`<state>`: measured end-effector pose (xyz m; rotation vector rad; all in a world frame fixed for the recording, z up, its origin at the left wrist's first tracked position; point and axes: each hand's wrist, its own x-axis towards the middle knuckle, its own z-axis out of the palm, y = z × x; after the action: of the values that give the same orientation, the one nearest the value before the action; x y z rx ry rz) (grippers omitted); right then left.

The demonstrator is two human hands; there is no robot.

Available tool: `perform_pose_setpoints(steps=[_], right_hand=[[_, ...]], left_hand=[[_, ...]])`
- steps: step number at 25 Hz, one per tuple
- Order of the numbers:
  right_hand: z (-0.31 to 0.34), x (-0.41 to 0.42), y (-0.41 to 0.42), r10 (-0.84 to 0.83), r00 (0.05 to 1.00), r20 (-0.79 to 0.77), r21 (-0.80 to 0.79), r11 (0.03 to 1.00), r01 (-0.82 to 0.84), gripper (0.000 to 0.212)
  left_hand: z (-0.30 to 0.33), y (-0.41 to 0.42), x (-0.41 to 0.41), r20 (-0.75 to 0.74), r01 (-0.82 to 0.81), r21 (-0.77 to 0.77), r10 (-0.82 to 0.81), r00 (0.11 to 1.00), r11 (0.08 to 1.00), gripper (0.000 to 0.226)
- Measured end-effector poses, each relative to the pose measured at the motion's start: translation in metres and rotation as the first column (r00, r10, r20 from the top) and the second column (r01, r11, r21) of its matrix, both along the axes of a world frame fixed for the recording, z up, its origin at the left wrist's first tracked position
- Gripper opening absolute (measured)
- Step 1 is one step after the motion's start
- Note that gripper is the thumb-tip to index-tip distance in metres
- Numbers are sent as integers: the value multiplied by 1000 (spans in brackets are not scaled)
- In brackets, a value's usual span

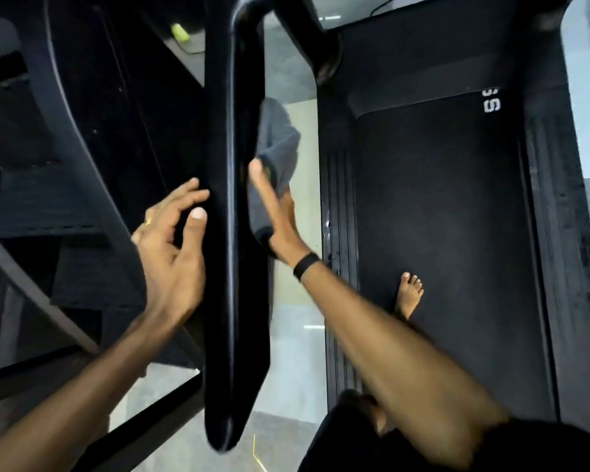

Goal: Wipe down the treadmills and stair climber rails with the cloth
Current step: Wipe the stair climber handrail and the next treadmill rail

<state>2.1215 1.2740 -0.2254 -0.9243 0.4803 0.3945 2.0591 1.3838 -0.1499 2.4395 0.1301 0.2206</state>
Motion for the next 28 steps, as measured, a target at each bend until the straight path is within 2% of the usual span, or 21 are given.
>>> perform_pose_setpoints(steps=[1,2,3,5,7,8,9,11,12,14,16,17,18,19,21,23,24,25,26,27,28], right_hand=[[-6,-12,0,18,996,-86,99,995,-9,52],[-18,-40,1,42,994,-102,130,991,-28,45],[-12,-85,4,41,997,-70,35,999,-39,45],[24,-157,5,54,996,73,-285,958,-31,67],[32,-165,19,82,965,248,-496,867,54,82],[40,-145,21,120,959,256,-537,843,38,85],[46,-123,19,120,963,243,-515,857,23,88],[34,-71,3,64,989,136,-296,955,-21,80],[24,-74,-1,75,997,30,-135,988,-71,71],[4,-137,-6,113,993,-37,-23,993,-114,60],[30,-231,7,52,998,23,-145,988,-48,66],[38,-260,16,-49,994,95,-167,984,64,75],[39,-269,29,-44,986,162,-253,964,85,80],[39,-251,30,34,989,141,-328,945,14,83],[24,-198,20,41,998,42,-316,948,-26,85],[0,-169,10,17,977,-212,-43,999,-26,69],[-9,-182,8,64,958,-279,60,997,-49,52],[-16,-210,13,54,950,-308,79,996,-31,29],[3,-245,21,77,956,-284,-21,996,-87,14],[21,-270,33,63,962,-264,-81,993,-88,10],[28,-285,41,-16,970,-243,-148,989,-21,32]], left_hand=[[1,0,-15,-8,-1,1,1,1000,1000,23],[2,2,-28,-2,10,0,-10,1000,1000,24],[2,5,-40,5,26,1,-26,1000,1000,26],[-2,9,-58,-1,41,-25,-42,999,999,28],[-6,9,-72,-10,39,-113,-40,999,993,26],[-8,9,-79,2,27,-159,-27,1000,987,25],[-8,9,-84,28,23,-188,-18,999,982,25],[-8,10,-91,50,35,-174,-27,998,984,24],[-8,10,-96,34,37,-157,-32,999,987,26],[-14,11,-113,-8,32,-166,-34,999,986,31],[-18,7,-122,13,61,-142,-60,998,988,35],[-24,6,-123,19,62,-137,-60,998,989,36],[-27,4,-124,22,66,-134,-64,998,989,35],[-29,2,-124,36,63,-145,-58,998,987,35],[-29,0,-122,69,52,-145,-42,997,988,34],[-31,-3,-124,77,53,-120,-44,996,991,34],[-31,-5,-127,78,49,-118,-40,996,992,34],[-31,-5,-129,86,36,-118,-26,996,992,34],[-31,-4,-128,91,31,-112,-21,996,993,34],[-32,-4,-127,82,25,-106,-16,997,994,35],[-32,-6,-125,73,18,-106,-10,997,994,35]])
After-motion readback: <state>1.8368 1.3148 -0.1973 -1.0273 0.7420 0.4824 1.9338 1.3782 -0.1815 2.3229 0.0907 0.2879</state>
